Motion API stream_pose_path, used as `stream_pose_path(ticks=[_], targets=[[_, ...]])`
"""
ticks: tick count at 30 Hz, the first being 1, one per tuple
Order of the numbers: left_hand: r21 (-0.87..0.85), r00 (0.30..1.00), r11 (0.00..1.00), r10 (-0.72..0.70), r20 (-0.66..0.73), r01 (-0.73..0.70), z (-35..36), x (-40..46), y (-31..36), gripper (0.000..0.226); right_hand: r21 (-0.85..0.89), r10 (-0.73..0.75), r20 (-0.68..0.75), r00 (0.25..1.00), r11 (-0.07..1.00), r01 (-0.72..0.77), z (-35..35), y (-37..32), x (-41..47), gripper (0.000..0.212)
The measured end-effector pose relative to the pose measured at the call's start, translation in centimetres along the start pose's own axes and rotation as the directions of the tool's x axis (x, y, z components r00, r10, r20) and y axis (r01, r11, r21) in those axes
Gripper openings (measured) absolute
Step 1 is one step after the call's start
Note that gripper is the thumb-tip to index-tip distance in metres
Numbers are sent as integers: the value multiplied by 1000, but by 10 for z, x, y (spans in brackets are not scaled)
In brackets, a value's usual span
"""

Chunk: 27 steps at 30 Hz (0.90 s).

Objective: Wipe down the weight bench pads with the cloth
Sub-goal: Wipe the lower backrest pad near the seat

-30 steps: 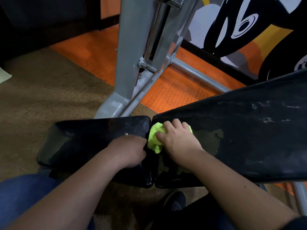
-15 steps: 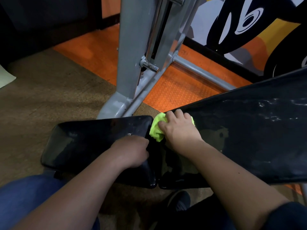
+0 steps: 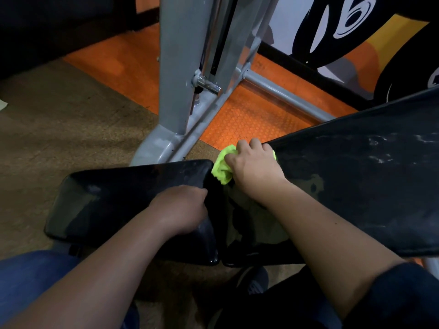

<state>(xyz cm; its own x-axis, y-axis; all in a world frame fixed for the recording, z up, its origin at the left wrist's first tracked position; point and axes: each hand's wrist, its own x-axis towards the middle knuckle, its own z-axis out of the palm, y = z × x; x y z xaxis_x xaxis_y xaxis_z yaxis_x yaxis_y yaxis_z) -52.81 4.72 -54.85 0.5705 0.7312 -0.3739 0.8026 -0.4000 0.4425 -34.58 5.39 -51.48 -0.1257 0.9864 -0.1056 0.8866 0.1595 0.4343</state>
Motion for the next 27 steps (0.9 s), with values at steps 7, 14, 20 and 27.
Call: stream_pose_path(ticks=[7,14,20,27], targets=[[26,1000,1000,-11,8,11,1,3,2,27,0,-50,8,999,999,50,3,9,5,31],[29,1000,999,-14,26,14,2,6,3,31,-17,-18,28,999,1000,19,5,0,20,31],[4,999,1000,-21,29,21,1,8,2,38,10,95,63,994,995,-96,1,4,41,35],[-37,1000,999,-14,13,15,-3,4,-1,31,47,22,118,993,998,-28,4,14,47,35]])
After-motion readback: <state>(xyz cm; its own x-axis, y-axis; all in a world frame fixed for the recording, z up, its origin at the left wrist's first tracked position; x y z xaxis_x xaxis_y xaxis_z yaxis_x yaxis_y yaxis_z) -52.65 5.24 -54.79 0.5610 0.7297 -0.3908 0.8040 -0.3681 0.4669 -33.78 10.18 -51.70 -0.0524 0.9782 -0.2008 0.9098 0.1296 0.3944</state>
